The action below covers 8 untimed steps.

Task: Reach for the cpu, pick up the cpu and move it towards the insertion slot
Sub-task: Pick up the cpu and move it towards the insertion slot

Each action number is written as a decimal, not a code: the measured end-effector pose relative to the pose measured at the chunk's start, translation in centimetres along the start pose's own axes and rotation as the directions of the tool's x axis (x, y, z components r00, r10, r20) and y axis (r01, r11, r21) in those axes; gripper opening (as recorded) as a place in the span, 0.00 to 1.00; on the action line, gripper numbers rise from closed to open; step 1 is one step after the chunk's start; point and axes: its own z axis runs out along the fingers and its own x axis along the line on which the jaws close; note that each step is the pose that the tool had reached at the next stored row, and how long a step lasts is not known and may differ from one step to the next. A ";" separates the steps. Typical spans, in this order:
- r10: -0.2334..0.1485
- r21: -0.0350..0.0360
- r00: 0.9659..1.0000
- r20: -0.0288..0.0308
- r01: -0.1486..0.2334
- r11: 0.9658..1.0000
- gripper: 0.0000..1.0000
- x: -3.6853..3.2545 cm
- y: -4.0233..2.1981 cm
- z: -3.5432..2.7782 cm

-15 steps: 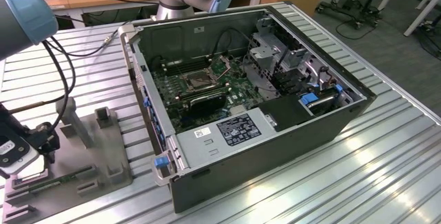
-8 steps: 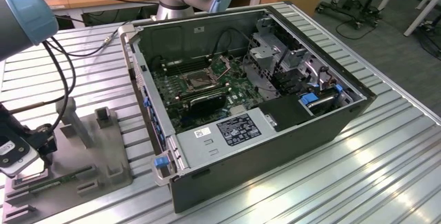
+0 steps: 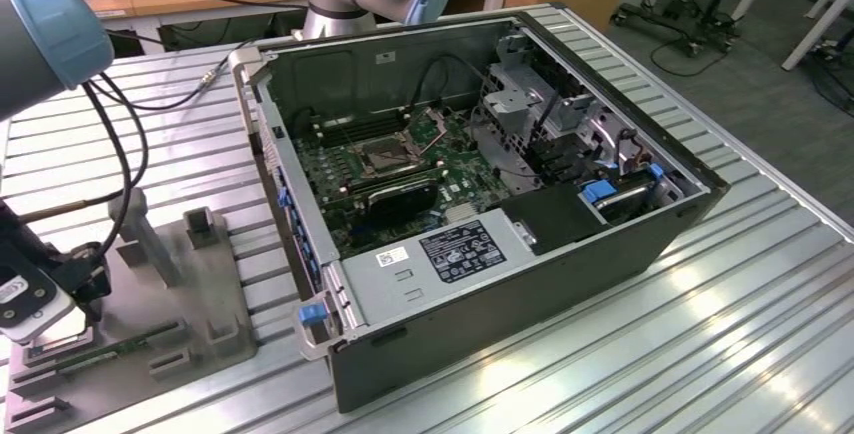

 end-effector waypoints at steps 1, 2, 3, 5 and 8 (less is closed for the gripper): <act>0.000 0.000 1.000 0.000 0.000 1.000 0.66 0.00 0.00 0.03; 0.000 0.000 1.000 0.000 0.000 1.000 0.66 0.00 0.00 0.04; 0.000 0.000 1.000 0.000 0.000 1.000 0.66 0.00 0.00 0.04; 0.000 0.000 1.000 0.000 0.000 1.000 0.65 0.00 0.00 0.04; 0.000 0.000 1.000 0.000 0.000 1.000 0.55 0.00 0.00 0.05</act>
